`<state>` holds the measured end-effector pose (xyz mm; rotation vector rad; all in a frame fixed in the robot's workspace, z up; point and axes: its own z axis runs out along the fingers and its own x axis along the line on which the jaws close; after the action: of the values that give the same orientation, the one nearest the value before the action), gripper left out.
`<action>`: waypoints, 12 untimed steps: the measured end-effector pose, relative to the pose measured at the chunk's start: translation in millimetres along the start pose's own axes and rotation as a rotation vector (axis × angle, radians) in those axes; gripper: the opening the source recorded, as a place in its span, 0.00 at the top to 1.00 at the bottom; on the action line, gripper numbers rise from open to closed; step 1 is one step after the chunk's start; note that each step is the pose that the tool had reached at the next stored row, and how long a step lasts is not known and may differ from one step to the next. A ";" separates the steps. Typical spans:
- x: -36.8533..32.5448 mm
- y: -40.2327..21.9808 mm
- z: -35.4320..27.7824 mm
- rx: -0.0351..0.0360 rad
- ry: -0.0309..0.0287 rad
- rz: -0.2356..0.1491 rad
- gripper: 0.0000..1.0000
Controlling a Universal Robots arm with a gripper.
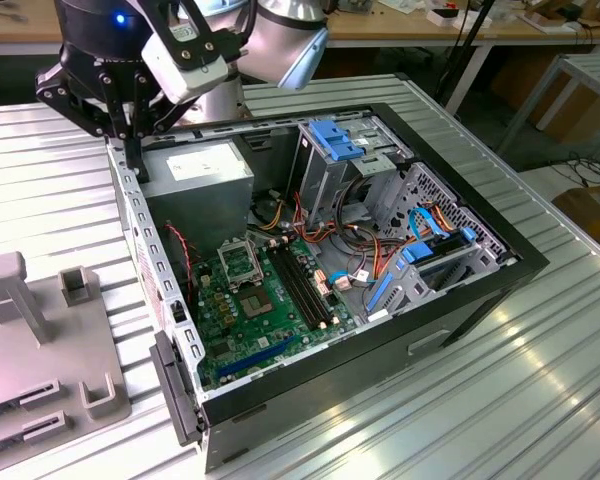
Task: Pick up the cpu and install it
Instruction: 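Reach for the cpu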
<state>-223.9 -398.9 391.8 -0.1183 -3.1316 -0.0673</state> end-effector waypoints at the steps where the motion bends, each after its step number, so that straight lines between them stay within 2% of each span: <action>1: 0.6 0.0 0.0 0.0000 0.0000 0.000 0.89; 12: 10.2 -0.8 0.1 0.0000 0.0000 0.000 0.89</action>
<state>-234.2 -398.8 391.8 -0.1185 -3.1316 -0.0673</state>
